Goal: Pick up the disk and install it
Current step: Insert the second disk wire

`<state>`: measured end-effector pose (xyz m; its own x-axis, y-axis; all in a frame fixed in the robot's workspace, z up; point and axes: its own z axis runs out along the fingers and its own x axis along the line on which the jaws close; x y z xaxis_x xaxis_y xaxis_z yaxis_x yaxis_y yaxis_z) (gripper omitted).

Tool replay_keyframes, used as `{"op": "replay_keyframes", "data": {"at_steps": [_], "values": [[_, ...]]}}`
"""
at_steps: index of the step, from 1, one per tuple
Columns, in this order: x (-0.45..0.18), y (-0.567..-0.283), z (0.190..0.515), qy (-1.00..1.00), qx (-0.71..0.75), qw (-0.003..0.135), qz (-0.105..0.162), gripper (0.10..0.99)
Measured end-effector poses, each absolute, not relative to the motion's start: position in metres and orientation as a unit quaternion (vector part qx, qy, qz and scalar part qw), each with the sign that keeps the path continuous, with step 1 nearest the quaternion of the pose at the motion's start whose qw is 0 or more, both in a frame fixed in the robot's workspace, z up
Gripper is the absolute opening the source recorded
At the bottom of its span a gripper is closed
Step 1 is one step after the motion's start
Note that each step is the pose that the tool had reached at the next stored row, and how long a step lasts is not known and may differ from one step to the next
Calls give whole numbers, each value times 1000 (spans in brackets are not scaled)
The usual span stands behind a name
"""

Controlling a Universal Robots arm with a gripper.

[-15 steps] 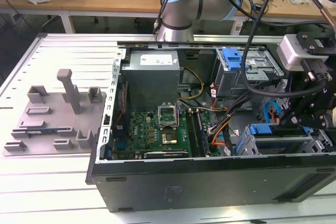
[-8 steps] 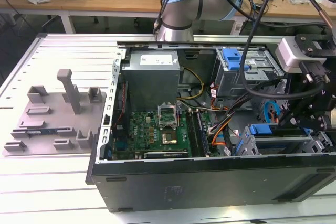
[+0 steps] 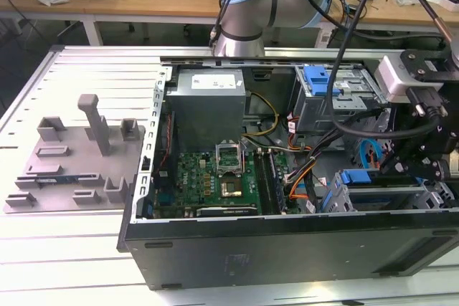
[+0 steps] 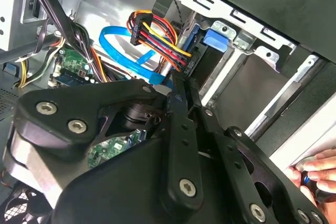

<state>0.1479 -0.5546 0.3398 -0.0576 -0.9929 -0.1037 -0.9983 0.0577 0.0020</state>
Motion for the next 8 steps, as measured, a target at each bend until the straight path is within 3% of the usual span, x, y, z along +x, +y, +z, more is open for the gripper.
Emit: {"op": "replay_keyframes", "data": {"at_steps": [6,7,8], "values": [[148,-554,340,726,-685,38,37,176],[148,-554,342,726,-685,37,36,239],[148,-554,345,726,-685,38,36,239]]}}
